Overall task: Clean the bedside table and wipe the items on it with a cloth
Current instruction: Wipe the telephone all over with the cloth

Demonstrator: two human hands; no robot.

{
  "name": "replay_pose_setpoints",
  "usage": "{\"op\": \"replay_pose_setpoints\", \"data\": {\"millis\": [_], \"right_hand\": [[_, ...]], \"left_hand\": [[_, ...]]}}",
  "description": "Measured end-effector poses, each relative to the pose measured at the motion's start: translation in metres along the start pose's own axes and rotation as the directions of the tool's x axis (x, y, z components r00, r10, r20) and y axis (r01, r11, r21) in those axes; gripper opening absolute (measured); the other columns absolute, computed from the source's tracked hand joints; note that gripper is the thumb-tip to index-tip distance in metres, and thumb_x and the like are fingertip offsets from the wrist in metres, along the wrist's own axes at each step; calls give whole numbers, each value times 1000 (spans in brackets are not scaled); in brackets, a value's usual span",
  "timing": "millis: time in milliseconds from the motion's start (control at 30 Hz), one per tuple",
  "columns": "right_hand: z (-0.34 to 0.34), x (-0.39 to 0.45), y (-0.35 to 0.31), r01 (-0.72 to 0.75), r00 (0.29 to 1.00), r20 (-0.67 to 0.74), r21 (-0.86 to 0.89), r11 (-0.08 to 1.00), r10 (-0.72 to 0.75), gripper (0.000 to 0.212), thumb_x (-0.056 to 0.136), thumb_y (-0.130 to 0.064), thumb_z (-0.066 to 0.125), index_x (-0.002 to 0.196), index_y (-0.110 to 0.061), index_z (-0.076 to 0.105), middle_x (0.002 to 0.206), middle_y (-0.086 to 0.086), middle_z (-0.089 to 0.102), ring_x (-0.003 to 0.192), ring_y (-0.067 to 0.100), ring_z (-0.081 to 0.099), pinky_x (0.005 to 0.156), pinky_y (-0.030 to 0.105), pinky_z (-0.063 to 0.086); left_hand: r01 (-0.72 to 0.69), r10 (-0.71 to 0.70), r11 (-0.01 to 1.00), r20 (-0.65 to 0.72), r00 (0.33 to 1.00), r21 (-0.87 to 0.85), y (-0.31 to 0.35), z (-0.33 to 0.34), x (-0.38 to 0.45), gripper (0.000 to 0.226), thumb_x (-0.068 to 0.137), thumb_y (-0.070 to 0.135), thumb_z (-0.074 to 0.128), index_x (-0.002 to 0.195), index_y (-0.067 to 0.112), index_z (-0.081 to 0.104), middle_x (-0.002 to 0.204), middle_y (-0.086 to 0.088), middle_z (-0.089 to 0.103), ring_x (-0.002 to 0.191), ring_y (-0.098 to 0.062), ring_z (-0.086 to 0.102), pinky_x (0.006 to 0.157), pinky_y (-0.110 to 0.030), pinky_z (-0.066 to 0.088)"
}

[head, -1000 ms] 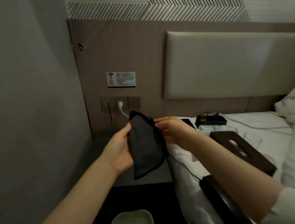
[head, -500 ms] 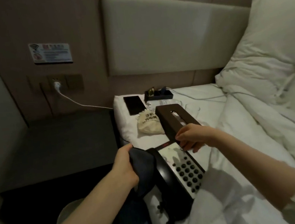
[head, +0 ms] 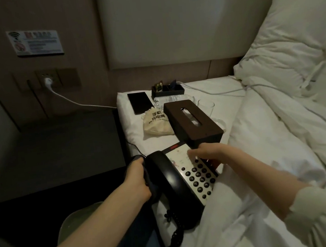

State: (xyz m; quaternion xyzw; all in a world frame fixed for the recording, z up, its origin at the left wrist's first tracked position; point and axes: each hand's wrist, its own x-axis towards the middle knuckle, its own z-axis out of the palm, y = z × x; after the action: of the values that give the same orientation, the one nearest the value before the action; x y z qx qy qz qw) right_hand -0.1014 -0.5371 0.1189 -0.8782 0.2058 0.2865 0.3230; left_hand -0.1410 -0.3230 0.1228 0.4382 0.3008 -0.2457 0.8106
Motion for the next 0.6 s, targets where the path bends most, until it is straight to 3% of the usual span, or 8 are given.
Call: {"op": "replay_pose_setpoints", "data": {"millis": [67, 133, 300, 467, 600], "right_hand": [[2, 2, -1, -13, 1000, -2, 30, 999, 13, 50, 98, -46, 45, 129, -6, 47, 125, 18, 57, 109, 36, 61, 95, 47, 52], [2, 3, -2, -21, 1000, 6, 60, 998, 21, 51, 99, -46, 42, 130, -6, 48, 125, 18, 58, 110, 37, 61, 96, 47, 51], [6, 4, -7, -44, 999, 14, 62, 997, 44, 56, 99, -48, 39, 135, -4, 43, 125, 20, 58, 113, 37, 59, 97, 47, 49], [4, 5, -5, -62, 997, 56, 130, 990, 56, 64, 96, -57, 41, 136, -7, 44, 130, 19, 55, 118, 38, 56, 103, 51, 44], [2, 5, -5, -66, 996, 64, 156, 986, 56, 62, 95, -59, 42, 131, -9, 47, 130, 16, 54, 117, 36, 55, 104, 49, 43]], "left_hand": [[18, -18, 1000, -4, 1000, 23, -2, 0, 1, 29, 94, 33, 52, 82, 8, 64, 77, -12, 67, 76, -29, 60, 64, -36, 50], [24, -24, 998, -6, 1000, 62, -3, 1, 1, 27, 94, 31, 53, 84, 9, 65, 74, -14, 67, 73, -29, 61, 60, -35, 49], [47, -46, 994, -9, 999, 101, -8, 5, 6, 24, 97, 27, 51, 85, 8, 60, 82, -13, 62, 74, -29, 60, 71, -39, 48], [20, -19, 993, -6, 1000, 115, -11, 3, 13, 31, 98, 16, 48, 124, 3, 58, 118, -19, 63, 108, -35, 61, 86, -41, 49], [-13, 15, 990, -17, 1000, 137, -12, 1, 17, 38, 97, 13, 49, 134, 6, 50, 124, -19, 60, 111, -36, 59, 97, -47, 48]]}}
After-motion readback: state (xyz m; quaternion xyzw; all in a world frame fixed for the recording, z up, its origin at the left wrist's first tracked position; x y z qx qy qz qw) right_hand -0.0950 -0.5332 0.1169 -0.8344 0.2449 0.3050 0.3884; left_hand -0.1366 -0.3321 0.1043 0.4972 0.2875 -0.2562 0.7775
